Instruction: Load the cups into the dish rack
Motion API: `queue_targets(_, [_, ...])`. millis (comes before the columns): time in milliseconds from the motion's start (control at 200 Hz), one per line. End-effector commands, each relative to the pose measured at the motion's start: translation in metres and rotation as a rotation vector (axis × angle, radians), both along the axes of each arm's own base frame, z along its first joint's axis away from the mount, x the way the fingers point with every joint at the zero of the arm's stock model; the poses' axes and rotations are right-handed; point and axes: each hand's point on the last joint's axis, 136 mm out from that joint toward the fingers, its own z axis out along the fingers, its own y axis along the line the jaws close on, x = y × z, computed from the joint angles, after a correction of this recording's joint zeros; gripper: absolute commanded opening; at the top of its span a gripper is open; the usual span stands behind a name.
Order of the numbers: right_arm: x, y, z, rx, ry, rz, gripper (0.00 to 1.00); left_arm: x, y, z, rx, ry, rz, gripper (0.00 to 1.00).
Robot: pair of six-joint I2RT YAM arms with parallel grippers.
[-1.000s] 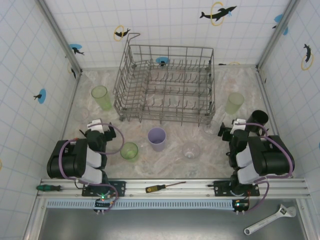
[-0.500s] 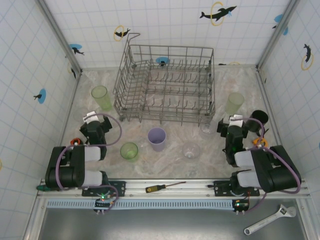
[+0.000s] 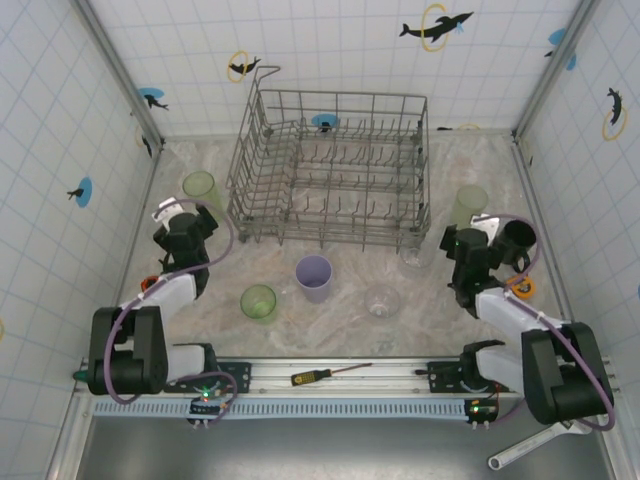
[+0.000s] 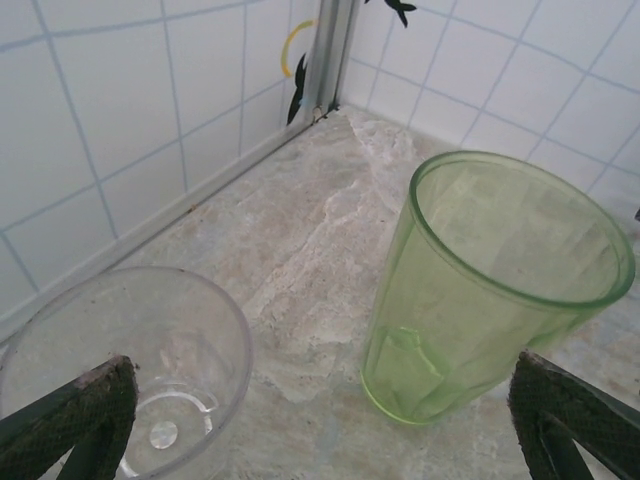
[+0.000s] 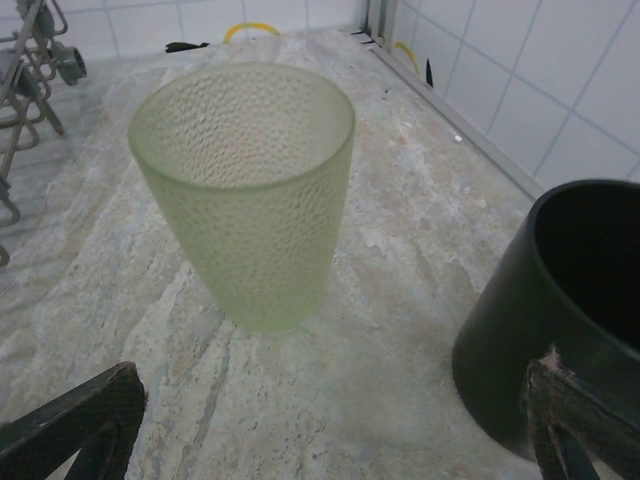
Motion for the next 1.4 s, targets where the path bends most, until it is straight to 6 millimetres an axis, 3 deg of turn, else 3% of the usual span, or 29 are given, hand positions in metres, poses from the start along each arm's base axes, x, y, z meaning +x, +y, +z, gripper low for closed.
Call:
queue_targets(0, [-0.004, -0.009, 0.010, 0.053, 0.036, -0.056, 1.00, -0.004, 0.005, 0.009, -0.049, 0.048, 0.077, 0.98])
queue_targets(195, [-0.003, -0.004, 0.030, 0.138, 0.016, -0.034, 1.00, -0.010, 0.004, 0.041, -0.094, 0.020, 0.112, 0.98])
queue_targets(220, [-0.006, -0.003, 0.026, 0.141, 0.047, -0.028, 1.00, -0.011, 0.002, 0.045, -0.105, 0.016, 0.101, 0.98])
queue_targets(450, [-0.007, 0.009, 0.032, 0.177, 0.123, 0.029, 1.00, -0.018, -0.041, 0.073, -0.161, 0.053, -0.104, 0.98])
queue_targets(766, [-0.013, 0.015, 0.050, 0.209, 0.132, 0.055, 1.00, -0.046, -0.099, 0.112, -0.270, 0.096, -0.348, 0.98])
queue_targets(1041, [-0.023, 0.026, 0.046, 0.266, 0.163, 0.080, 1.00, -0.071, -0.161, 0.092, -0.346, 0.269, -0.569, 0.98])
queue_targets(1211, [-0.028, 0.032, 0.044, 0.280, 0.167, 0.087, 1.00, -0.088, -0.190, 0.092, -0.327, 0.314, -0.658, 0.98])
queue_targets(1241, [-0.029, 0.033, 0.044, 0.280, 0.166, 0.085, 1.00, -0.095, -0.202, 0.091, -0.324, 0.336, -0.702, 0.97])
queue_targets(1396, [-0.034, 0.036, 0.042, 0.296, 0.174, 0.080, 1.00, -0.116, -0.227, 0.074, -0.328, 0.438, -0.801, 0.98])
